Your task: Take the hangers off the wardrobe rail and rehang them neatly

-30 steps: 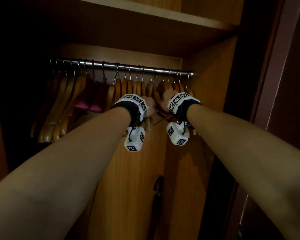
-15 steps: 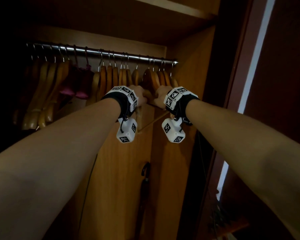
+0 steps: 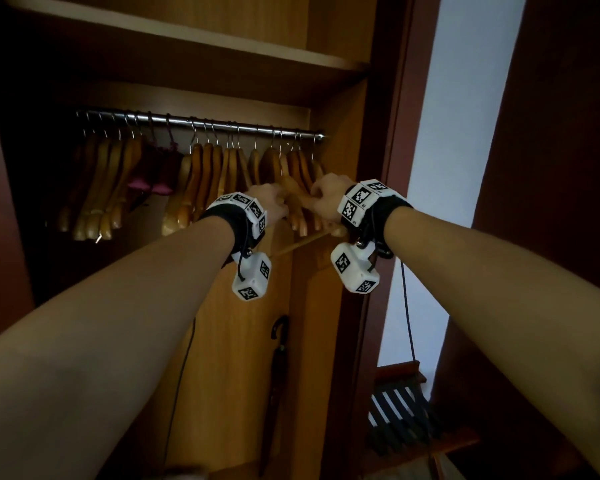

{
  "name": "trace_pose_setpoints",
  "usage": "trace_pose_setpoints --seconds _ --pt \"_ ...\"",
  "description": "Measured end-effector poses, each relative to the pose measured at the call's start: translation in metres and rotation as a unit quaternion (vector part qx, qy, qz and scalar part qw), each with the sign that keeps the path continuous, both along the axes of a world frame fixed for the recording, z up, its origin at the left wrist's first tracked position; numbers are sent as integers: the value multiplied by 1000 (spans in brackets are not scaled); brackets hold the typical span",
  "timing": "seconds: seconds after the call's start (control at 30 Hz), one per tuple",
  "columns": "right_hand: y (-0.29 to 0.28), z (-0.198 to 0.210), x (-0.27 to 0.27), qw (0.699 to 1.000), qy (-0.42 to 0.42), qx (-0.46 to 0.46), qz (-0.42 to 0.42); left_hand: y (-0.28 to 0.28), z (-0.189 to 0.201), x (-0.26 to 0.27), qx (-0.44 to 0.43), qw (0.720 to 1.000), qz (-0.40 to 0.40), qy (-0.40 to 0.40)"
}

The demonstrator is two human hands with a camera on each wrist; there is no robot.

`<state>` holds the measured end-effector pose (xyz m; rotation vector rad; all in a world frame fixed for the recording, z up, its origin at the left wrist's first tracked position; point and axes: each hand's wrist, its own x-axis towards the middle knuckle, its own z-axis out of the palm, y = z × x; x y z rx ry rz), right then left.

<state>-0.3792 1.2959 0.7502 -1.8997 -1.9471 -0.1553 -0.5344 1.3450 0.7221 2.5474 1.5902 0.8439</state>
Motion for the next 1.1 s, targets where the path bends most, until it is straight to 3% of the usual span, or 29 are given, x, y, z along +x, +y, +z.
trace_pose_setpoints --seconds 0.17,0.33,0.43,0.57,0.67,0.77,0.9,1.1 --pt "-64 -8 31 999 -7 13 30 -57 -8 23 -42 998 47 1" --pt "-112 -24 60 985 -168 2 -21 -89 -24 39 -74 995 59 -20" --pt "-137 -33 83 976 -211 46 -9 -83 -36 41 -106 991 70 -47" --pt "-165 -33 118 961 -239 134 23 -141 -31 46 -87 976 126 -156" --pt "-176 -29 132 953 -250 170 -17 -151 -22 44 -1 957 105 -271" --pt "-179 -28 135 959 -207 180 -64 -166 -14 44 41 958 52 -280" --pt "-170 -32 126 969 -60 214 -106 -185 -3 49 66 944 35 -321" --pt "-168 -28 94 963 28 266 -32 -198 9 41 35 893 34 -448"
